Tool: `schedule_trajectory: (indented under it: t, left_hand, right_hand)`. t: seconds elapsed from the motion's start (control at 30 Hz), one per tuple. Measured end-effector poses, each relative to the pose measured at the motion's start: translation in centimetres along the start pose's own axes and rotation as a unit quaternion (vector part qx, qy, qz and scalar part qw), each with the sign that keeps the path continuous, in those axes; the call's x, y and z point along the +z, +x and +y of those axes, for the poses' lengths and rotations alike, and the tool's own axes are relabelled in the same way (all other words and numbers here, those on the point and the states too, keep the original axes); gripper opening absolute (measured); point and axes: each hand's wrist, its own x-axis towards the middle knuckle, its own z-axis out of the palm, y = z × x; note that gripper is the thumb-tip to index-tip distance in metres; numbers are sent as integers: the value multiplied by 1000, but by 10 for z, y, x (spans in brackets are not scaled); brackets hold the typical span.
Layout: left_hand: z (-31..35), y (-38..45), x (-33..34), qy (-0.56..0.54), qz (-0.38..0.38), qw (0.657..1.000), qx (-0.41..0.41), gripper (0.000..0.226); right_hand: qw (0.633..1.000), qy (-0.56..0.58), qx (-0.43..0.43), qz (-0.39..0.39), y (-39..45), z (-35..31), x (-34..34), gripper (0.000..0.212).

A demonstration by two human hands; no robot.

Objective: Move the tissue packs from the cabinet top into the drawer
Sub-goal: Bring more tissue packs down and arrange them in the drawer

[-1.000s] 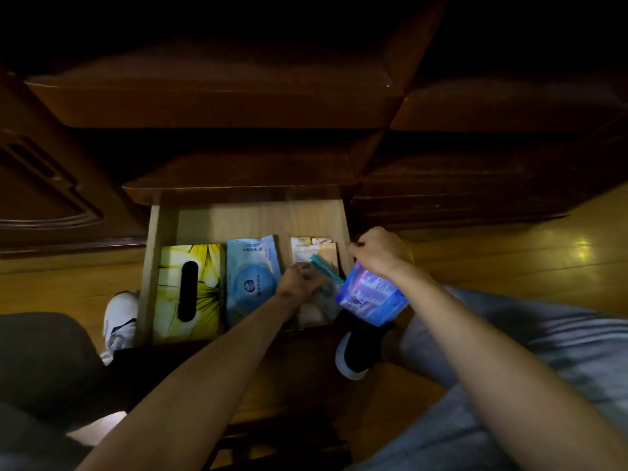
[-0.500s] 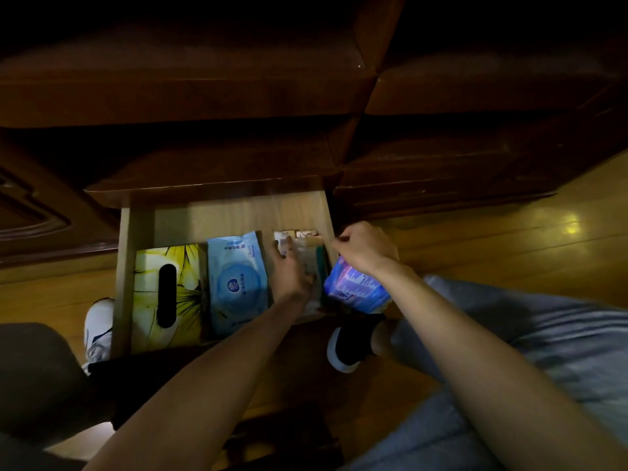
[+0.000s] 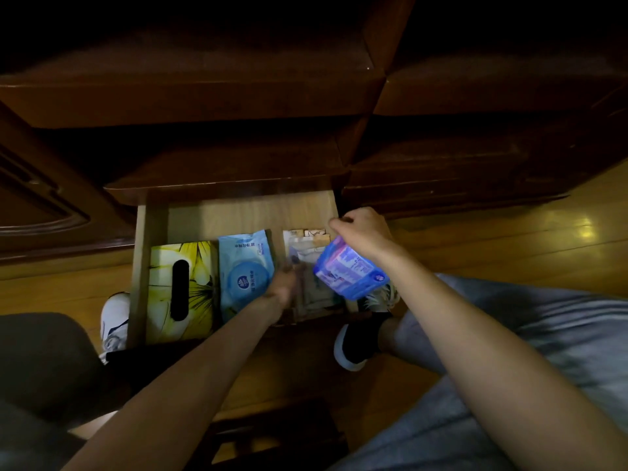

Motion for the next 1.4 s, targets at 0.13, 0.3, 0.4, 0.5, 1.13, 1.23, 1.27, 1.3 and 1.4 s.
schedule_trajectory:
  t: [0.13, 0.3, 0.4, 0.5, 1.13, 1.23, 1.27, 1.3, 1.4]
  left_hand:
    - [24, -26, -55, -236, -43, 969, -51, 54]
    - [42, -43, -114, -314, -43, 948, -26, 21]
    - [37, -45, -140, -341, -4, 940, 14, 17]
    - [31, -46, -159, -367, -4, 927, 74, 25]
    - [-2, -39, -194, -274, 8, 959, 66, 42]
    - [1, -37, -199, -296, 75, 950, 71, 24]
    - [1, -37, -200, -276, 85, 954, 82, 23]
    - [1, -38, -199, -261, 80, 958, 93, 24]
    - [4, -43, -186, -271, 79, 954, 100, 38]
  right_hand:
    - [984, 78, -153, 46, -17, -49, 28, 21]
    - [944, 13, -320, -78, -56, -96, 88, 54]
    - [925, 30, -377, 24, -59, -108, 98, 61]
    - [951, 53, -298, 67, -39, -105, 99, 62]
    - [935, 262, 10, -238, 2, -105, 159, 27]
    - [932, 289, -7, -221, 1, -116, 157, 31]
    - [930, 293, -14, -219, 0, -118, 154, 31]
    - [931, 290, -23, -221, 0, -120, 152, 31]
    - [934, 273, -26, -228, -7, -118, 151, 33]
